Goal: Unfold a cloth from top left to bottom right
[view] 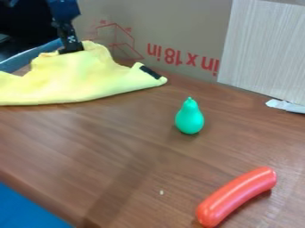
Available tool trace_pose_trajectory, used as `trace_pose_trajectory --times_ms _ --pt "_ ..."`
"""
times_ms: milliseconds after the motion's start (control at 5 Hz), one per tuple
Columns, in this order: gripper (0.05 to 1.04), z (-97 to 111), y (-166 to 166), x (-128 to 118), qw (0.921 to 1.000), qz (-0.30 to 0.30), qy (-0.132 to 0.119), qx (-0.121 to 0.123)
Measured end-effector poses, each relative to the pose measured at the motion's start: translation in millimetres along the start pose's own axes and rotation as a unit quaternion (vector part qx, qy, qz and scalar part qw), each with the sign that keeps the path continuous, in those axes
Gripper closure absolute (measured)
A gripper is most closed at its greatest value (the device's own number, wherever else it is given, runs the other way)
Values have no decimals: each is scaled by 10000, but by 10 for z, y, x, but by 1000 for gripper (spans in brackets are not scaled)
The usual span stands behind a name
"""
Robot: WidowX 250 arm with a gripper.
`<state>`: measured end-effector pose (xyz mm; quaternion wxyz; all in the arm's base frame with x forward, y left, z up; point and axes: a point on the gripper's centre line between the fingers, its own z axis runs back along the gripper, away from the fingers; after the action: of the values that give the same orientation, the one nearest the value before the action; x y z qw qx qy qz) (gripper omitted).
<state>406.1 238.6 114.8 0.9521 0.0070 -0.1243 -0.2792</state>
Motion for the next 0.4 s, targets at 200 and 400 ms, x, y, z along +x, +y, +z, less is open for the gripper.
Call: trace_pose_trajectory --times_ms 200,400 --pt "1031 202 -106 -43 9998 -132 -173 -27" --pt "1031 268 -294 -129 9989 -351 -293 -121"
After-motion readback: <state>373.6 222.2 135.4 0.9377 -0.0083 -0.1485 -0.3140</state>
